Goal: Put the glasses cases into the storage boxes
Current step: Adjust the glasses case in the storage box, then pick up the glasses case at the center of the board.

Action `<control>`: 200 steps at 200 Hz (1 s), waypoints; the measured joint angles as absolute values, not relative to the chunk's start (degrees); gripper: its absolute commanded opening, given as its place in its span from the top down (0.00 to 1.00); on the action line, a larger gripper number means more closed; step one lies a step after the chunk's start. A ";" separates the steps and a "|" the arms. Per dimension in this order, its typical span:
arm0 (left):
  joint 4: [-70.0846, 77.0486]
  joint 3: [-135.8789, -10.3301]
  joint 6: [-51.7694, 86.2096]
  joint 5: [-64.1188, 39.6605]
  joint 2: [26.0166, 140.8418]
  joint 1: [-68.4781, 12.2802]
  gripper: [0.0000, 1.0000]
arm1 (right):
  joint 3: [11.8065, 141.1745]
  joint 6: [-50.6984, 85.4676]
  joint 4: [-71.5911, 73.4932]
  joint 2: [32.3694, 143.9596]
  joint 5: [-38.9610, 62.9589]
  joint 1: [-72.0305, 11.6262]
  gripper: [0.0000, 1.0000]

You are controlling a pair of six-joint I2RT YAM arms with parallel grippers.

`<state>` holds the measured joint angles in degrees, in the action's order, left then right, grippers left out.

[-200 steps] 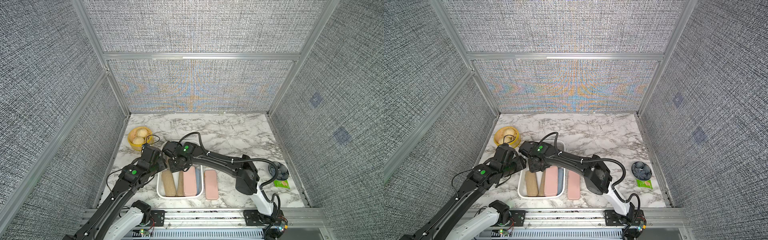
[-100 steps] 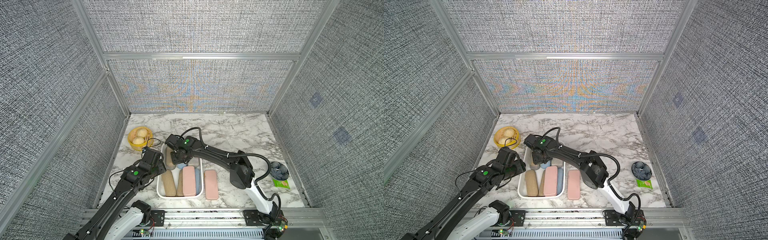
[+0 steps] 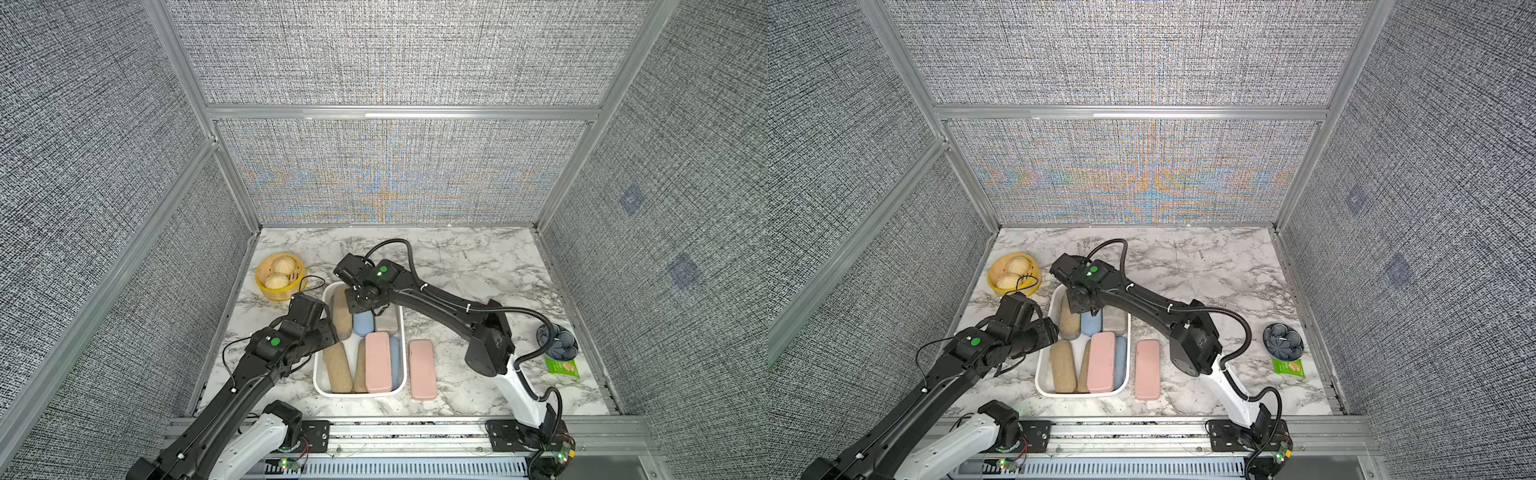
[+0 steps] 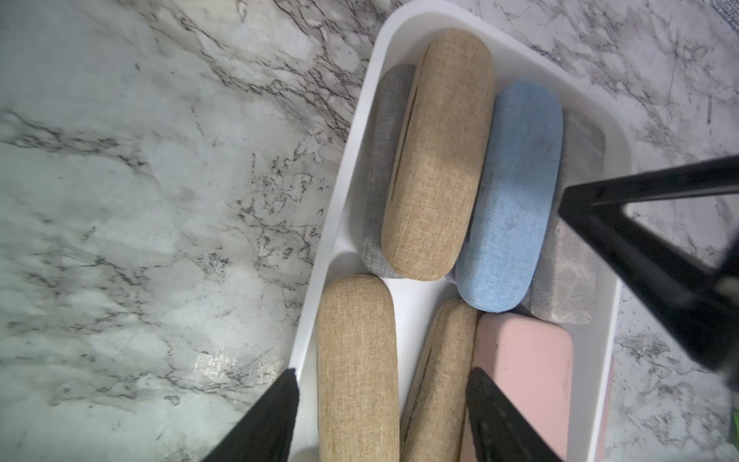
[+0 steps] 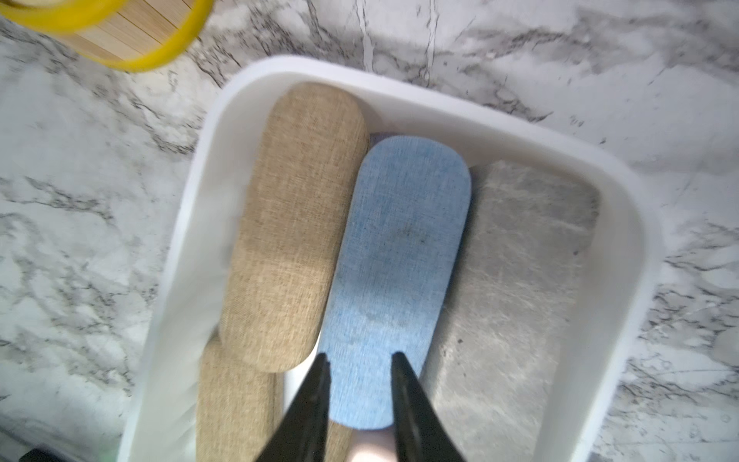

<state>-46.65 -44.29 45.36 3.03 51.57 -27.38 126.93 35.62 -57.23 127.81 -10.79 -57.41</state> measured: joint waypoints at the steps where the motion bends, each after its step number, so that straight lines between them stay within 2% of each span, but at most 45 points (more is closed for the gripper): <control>1: -46.65 -44.36 45.36 2.90 51.66 -27.38 0.32 | 126.89 35.59 -57.23 127.66 -10.83 -57.41 0.53; 22: -45.82 -46.92 45.19 1.06 54.96 -28.93 0.30 | 124.14 35.27 -57.52 121.82 -13.65 -57.41 0.41; 44: -44.80 -51.29 45.19 0.23 60.25 -34.65 0.27 | 117.60 36.95 -59.42 113.89 -18.41 -56.88 0.35; 59: -43.46 -54.96 45.06 -0.16 65.52 -39.27 0.19 | 109.84 39.57 -61.08 106.98 -21.41 -55.31 0.31; 80: -42.13 -60.71 45.04 -0.99 73.87 -45.32 0.18 | 97.14 43.62 -62.87 96.47 -23.97 -53.19 0.26; 129: -40.42 -75.88 44.42 -1.93 92.99 -57.04 0.14 | 74.48 52.80 -66.39 76.29 -24.21 -48.66 0.21; 160: -41.25 -82.74 44.40 -2.15 102.85 -61.82 0.09 | 66.63 56.18 -68.05 67.61 -22.59 -45.21 0.19; 200: -43.11 -85.58 47.77 -2.92 110.15 -65.45 0.03 | 60.58 57.47 -70.35 58.81 -20.03 -40.73 0.17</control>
<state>-43.11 -85.58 47.77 -2.92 110.15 -65.45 60.58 57.47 -70.35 58.81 -20.03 -40.73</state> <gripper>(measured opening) 0.976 0.827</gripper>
